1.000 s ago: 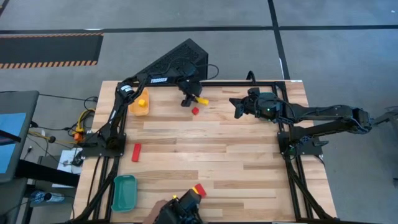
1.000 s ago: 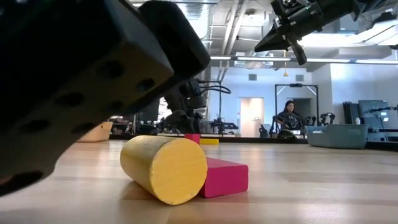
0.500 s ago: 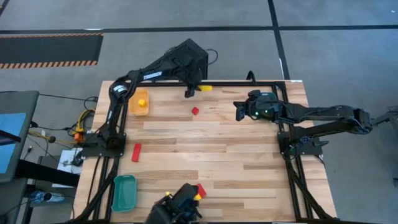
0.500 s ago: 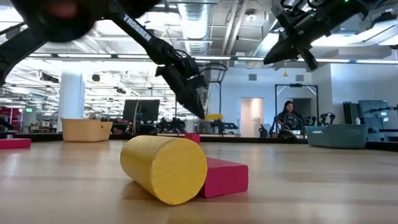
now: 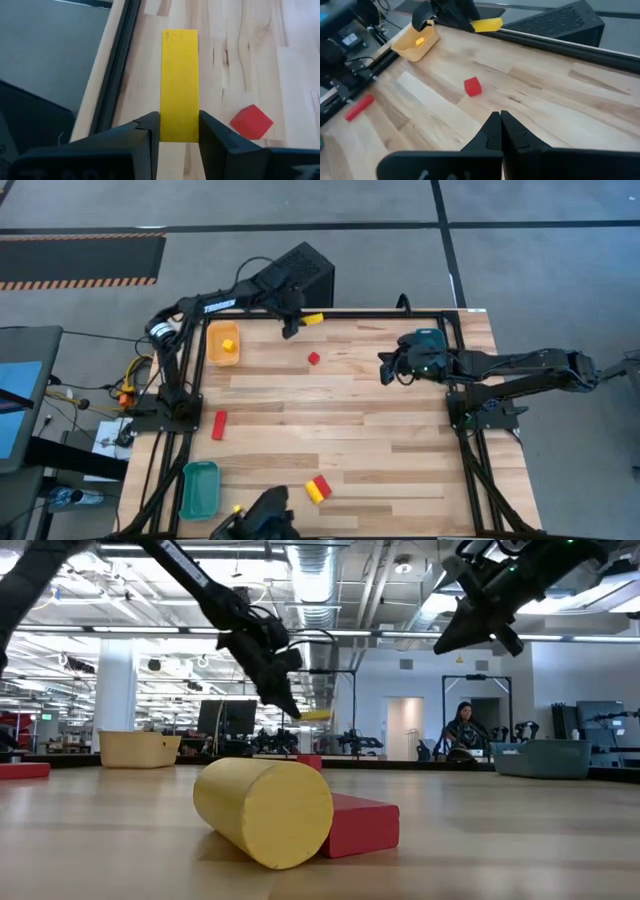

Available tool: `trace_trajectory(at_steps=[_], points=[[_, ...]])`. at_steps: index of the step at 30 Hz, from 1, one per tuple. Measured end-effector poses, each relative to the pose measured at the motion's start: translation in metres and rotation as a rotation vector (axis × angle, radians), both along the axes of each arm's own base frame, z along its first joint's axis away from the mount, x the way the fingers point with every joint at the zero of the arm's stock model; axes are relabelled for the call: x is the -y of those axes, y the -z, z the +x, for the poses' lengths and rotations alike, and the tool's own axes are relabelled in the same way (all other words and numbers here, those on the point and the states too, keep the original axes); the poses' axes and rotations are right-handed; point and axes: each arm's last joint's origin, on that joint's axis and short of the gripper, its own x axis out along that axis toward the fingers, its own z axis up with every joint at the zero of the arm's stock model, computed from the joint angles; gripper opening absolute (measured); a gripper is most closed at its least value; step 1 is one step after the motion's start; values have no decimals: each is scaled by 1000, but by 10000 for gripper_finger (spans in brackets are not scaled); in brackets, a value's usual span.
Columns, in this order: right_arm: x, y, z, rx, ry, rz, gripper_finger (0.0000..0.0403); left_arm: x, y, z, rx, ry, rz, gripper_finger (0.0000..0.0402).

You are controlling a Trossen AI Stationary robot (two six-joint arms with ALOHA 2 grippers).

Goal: Sort & place blocks by color
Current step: Put the top yellow block into the yellow bin

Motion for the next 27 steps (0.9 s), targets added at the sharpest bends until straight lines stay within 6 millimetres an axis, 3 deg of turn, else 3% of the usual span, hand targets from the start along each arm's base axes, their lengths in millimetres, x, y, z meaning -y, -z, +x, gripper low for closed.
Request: trace_trajectory(at_steps=[4,10,13,16,24,27], points=[[-10,23,0,36,-23,14,5,22,-3,-16,68,-93,21,73],[-23,69,-8,216,-46,154,5,65,-31,-40,52,-287,144,73],[-25,77,-11,239,-58,170,5,87,-51,-55,0,-398,212,73],[-22,77,-12,225,-57,139,5,101,-58,-74,-52,-502,217,73],[-15,70,-8,242,-213,56,5,135,-29,-128,-112,-789,127,73],[-12,72,-7,240,-183,58,5,146,-16,-142,-98,-914,53,76]])
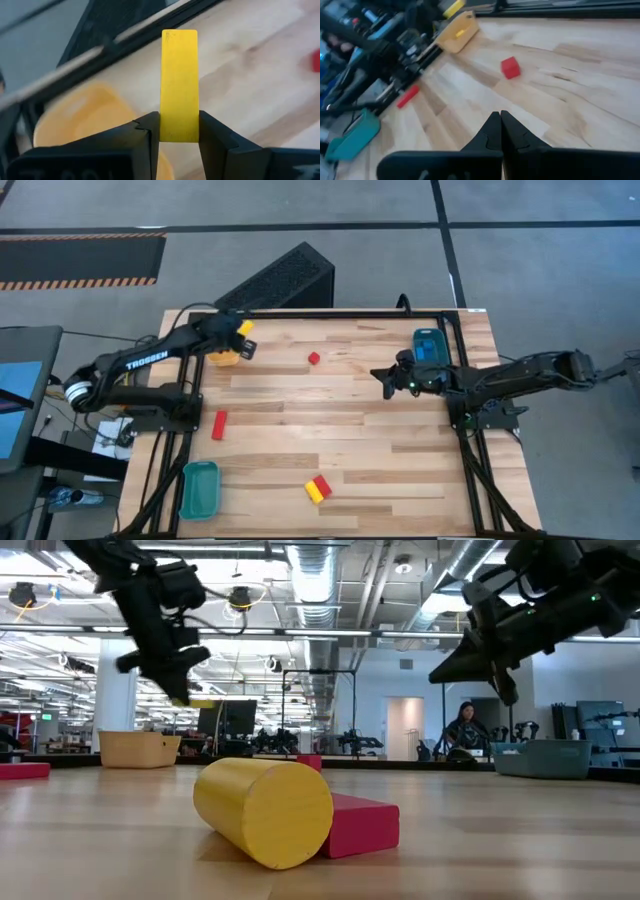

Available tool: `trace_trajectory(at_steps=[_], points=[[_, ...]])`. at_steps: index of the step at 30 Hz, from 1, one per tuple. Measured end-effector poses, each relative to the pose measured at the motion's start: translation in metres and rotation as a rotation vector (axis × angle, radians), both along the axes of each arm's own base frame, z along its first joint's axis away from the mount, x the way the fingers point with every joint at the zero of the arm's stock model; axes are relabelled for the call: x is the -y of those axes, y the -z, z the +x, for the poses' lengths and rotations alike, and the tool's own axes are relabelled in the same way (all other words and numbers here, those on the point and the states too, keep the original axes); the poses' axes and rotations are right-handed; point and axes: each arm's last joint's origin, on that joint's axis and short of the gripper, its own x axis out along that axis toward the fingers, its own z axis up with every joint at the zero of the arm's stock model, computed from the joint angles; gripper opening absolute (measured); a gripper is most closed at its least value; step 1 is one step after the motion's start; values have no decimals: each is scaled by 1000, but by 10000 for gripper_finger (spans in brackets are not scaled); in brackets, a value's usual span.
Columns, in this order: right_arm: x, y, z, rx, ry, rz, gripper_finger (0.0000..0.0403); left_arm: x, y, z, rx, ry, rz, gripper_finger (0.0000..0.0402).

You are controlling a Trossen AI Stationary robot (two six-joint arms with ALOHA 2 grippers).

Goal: Sort & place blocks by color
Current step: Put the top yellow block into the yellow bin, then put the yellow block into the yellow bin

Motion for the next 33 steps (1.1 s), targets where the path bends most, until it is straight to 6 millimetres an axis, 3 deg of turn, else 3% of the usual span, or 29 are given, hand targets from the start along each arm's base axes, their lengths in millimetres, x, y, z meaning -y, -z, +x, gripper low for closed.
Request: trace_trajectory(at_steps=[6,11,16,21,28,33], points=[[9,7,5,17,85,78,5,11,17,-19,1,-265,-24,87],[10,6,16,52,83,105,5,12,24,-22,-30,-359,-48,89],[15,-9,33,53,71,29,5,3,32,-23,-75,-432,-35,90],[32,-26,48,72,104,3,6,-10,44,-27,-82,-474,-137,95],[60,-27,53,-31,69,78,51,-18,53,-31,-85,-483,-220,156],[55,-23,52,-62,33,148,92,-14,46,-31,-33,-446,-240,209]])
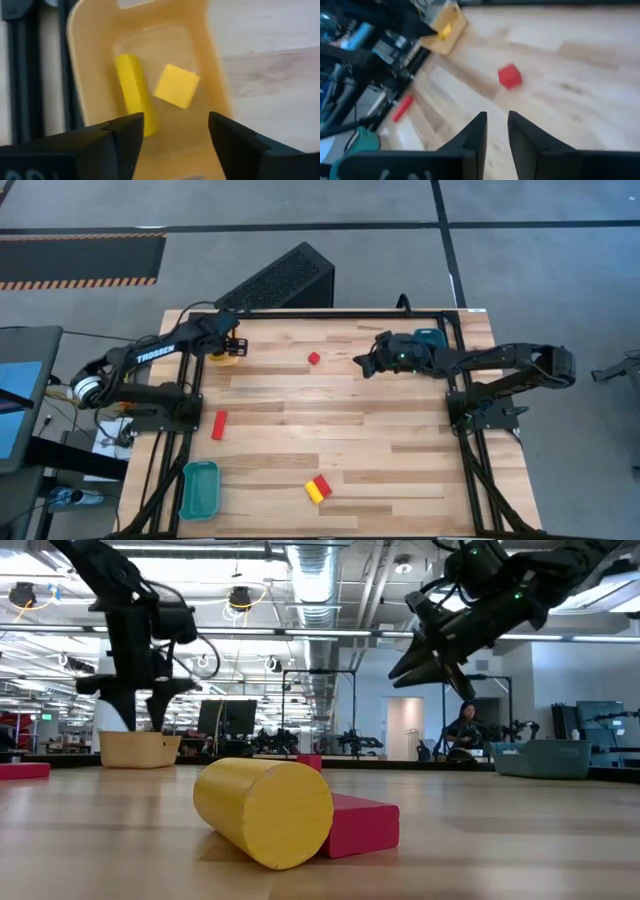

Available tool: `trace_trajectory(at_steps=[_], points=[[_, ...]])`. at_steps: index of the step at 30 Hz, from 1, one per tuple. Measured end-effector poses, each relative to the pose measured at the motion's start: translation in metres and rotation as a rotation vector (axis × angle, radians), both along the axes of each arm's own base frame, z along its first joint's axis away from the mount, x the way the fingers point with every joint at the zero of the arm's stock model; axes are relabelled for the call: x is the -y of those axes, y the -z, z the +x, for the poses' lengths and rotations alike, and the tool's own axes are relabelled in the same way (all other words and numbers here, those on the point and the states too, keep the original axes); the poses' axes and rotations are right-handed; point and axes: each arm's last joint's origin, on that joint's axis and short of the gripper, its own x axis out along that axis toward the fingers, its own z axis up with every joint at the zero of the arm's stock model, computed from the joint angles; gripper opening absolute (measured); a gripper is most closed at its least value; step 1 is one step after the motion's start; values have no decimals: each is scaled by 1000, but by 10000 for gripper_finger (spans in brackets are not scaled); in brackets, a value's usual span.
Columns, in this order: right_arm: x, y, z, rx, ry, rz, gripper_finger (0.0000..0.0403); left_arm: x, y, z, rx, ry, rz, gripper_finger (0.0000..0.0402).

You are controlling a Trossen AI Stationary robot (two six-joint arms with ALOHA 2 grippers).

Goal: Sort & place blocks by color
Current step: Put the yellow block into the yellow bin

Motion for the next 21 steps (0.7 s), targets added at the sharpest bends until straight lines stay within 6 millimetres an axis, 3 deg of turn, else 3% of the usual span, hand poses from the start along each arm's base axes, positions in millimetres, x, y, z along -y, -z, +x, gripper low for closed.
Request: trace_trajectory(at_steps=[5,10,17,21], points=[[-25,7,2,-80,-74,48,107,22,-26,14,173,111,83,223],[-62,18,9,-157,-194,6,108,60,-51,43,390,464,174,204],[-112,37,25,-200,-344,-45,108,135,-56,69,474,795,154,165],[-143,29,44,-234,-355,-52,103,164,-58,74,476,934,223,151]])
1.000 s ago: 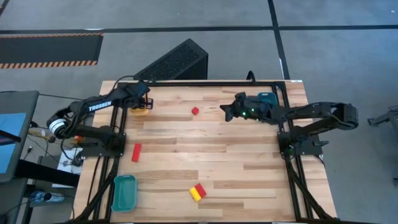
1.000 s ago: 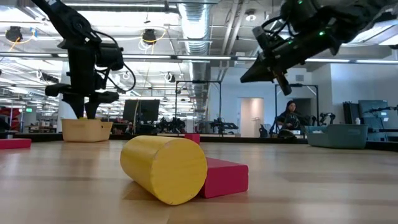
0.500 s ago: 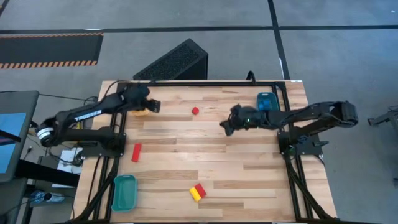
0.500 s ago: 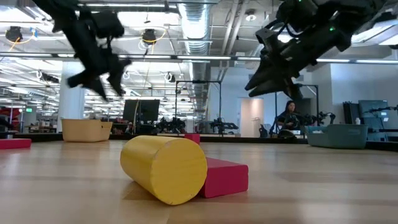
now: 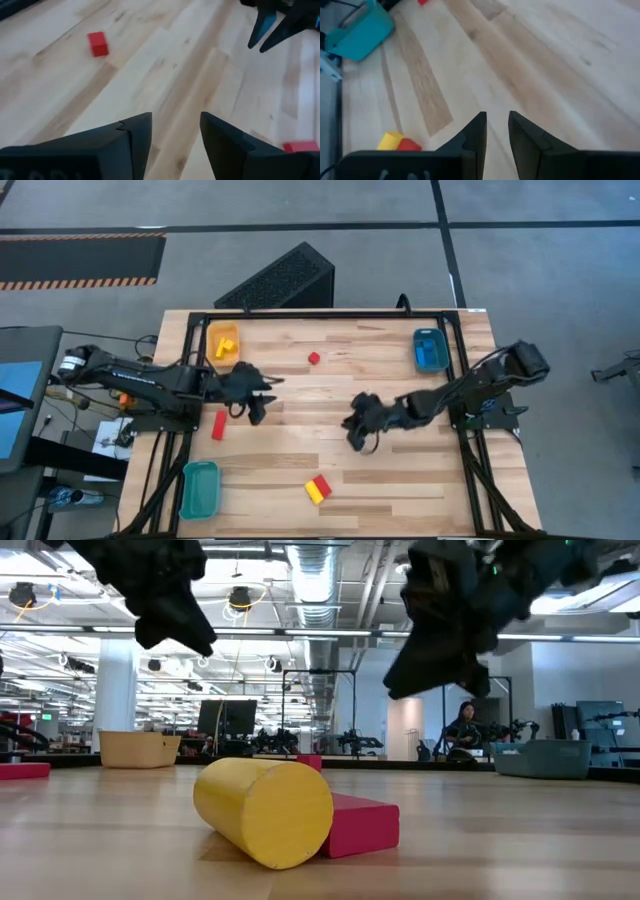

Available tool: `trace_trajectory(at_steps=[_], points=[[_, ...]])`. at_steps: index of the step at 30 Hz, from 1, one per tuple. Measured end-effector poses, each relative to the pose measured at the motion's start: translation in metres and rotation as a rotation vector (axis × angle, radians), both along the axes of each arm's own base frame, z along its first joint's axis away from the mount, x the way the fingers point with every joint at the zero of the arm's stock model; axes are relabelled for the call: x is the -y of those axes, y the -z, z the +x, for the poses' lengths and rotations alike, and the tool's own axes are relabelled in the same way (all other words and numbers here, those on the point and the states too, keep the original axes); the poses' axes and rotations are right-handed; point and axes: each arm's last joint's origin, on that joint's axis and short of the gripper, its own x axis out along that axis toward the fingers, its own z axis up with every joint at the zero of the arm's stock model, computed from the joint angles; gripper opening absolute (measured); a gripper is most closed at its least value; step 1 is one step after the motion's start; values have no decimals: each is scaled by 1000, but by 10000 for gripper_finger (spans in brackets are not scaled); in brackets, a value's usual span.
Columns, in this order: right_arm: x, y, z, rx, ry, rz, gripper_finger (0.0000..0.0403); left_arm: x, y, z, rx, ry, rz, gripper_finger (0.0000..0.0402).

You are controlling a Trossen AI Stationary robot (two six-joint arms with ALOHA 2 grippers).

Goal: Sort & place blocks by color
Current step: Put the yellow block into the yellow bin

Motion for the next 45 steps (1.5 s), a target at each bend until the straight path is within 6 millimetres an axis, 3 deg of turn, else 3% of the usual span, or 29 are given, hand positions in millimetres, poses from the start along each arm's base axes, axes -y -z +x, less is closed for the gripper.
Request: trace_trajectory(at_steps=[8,14,20,27,32,37,45], points=[[-67,-12,56,-187,128,46,98,27,2,-5,-32,163,19,148],[-124,-16,98,-299,148,112,98,66,17,-14,-52,285,3,148],[-157,-9,131,-410,128,154,106,92,35,-27,-39,304,-15,150],[-172,5,154,-468,117,199,184,107,40,-32,-37,324,-4,188],[-178,24,157,-524,141,227,222,116,50,-31,-80,330,-6,229],[-177,29,154,-567,142,219,214,120,59,-31,-120,308,-19,254],[-168,32,151,-638,111,174,160,124,69,-29,-156,287,-21,256]])
